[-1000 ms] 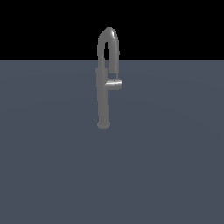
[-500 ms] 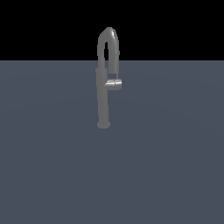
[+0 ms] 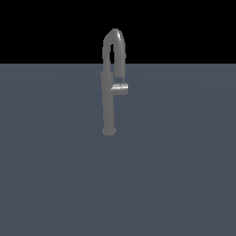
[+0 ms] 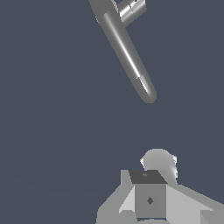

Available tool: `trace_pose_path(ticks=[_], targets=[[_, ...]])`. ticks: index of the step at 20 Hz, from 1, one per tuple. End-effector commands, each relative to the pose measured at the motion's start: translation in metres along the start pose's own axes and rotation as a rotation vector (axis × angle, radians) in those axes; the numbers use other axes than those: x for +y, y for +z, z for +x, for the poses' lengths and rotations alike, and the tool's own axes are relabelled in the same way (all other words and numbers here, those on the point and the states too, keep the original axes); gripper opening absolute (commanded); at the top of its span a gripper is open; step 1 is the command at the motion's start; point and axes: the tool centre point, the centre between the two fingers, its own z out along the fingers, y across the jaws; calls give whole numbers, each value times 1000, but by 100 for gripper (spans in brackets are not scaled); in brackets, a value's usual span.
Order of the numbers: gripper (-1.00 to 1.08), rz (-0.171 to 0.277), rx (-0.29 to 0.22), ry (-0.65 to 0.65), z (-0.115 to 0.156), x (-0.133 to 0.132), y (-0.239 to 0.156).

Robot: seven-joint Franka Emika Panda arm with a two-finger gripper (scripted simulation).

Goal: Turn on the faucet by rotating a designated handle.

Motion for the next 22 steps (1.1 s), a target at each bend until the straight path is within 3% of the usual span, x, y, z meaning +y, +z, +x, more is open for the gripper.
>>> trace_pose_path(ticks=[1, 22], targets=[[-100, 31, -41, 31, 14, -4, -1], [-100, 309, -399, 300, 134, -16, 13]])
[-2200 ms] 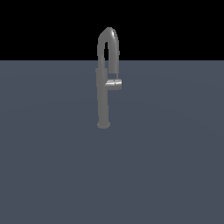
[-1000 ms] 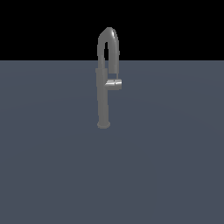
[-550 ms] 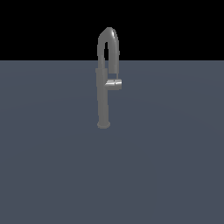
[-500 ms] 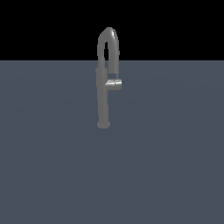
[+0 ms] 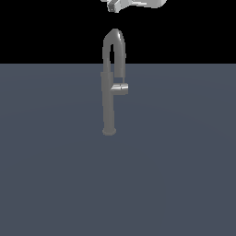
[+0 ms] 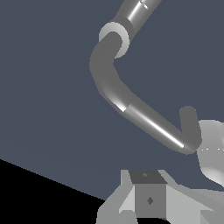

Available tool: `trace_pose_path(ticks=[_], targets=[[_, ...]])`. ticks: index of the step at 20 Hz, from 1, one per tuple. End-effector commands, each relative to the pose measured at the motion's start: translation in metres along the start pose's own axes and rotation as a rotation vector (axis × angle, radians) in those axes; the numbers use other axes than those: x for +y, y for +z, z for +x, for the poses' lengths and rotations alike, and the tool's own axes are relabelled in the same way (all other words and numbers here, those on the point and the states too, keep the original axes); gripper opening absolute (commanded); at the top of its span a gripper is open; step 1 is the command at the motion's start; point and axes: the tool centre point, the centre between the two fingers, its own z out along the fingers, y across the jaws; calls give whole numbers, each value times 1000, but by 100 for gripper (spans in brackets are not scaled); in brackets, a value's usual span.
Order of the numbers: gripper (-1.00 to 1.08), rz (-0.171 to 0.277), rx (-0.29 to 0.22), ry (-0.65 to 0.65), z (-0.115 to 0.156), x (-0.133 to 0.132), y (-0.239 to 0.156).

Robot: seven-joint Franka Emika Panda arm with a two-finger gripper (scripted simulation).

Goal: Turn on the faucet by rotating a designated handle.

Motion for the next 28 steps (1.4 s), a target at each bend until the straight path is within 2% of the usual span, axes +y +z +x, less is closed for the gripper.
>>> trace_pose_path(ticks=[1, 21, 28], targets=[[-100, 36, -46, 34, 15, -4, -1], [-100, 356, -453, 341, 149, -15, 16], [-100, 445, -563, 429, 184, -14, 31]])
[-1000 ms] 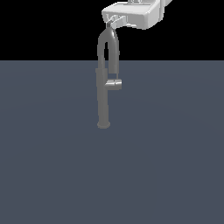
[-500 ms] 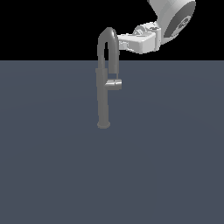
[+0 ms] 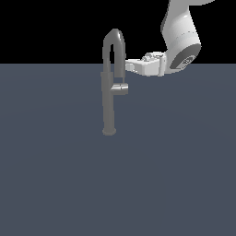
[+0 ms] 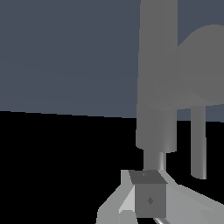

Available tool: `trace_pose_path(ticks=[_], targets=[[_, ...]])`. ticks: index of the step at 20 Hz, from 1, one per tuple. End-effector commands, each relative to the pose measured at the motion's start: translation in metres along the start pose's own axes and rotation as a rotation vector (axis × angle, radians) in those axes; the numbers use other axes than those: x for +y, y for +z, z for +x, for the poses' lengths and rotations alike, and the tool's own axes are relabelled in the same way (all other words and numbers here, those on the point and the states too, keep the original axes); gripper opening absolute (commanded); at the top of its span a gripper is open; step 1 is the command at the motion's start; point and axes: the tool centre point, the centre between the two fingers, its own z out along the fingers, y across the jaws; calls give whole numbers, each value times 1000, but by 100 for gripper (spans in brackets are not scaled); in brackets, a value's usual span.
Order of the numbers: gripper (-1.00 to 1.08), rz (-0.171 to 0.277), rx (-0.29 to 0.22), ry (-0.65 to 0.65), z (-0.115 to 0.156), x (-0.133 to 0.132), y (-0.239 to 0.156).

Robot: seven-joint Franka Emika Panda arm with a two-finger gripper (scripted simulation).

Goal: Turn on the faucet by rotating a designated handle.

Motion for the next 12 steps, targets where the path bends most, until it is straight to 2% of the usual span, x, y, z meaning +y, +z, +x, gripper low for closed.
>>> trace_pose_path(ticks=[1, 6, 12], targets=[[-100, 27, -32, 25, 10, -3, 0], [-100, 55, -65, 51, 22, -6, 0], [-100, 56, -68, 54, 23, -6, 0]])
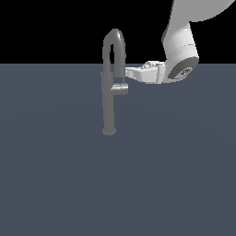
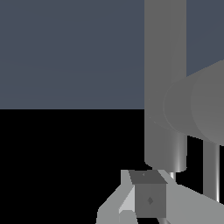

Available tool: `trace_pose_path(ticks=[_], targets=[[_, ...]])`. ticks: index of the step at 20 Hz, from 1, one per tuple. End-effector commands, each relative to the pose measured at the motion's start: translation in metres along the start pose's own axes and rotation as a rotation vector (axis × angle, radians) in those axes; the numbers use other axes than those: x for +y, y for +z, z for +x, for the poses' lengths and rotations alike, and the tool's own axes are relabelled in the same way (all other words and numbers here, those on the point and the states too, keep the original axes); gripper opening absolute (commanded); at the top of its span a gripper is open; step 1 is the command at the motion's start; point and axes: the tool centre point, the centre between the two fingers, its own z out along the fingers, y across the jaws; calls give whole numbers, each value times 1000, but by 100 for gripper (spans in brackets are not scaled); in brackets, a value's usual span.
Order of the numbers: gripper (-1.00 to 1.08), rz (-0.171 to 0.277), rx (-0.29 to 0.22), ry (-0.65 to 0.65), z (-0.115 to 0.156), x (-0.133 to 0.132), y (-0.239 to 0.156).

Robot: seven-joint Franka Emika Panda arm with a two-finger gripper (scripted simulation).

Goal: Turn on the faucet by rotating a designated handle.

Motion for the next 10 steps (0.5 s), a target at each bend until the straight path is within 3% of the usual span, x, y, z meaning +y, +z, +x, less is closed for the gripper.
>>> trace_pose_path(ticks=[1, 10], targets=[[-100, 0, 0, 0, -1, 2, 0], [-100, 0, 0, 0, -8, 19, 1]])
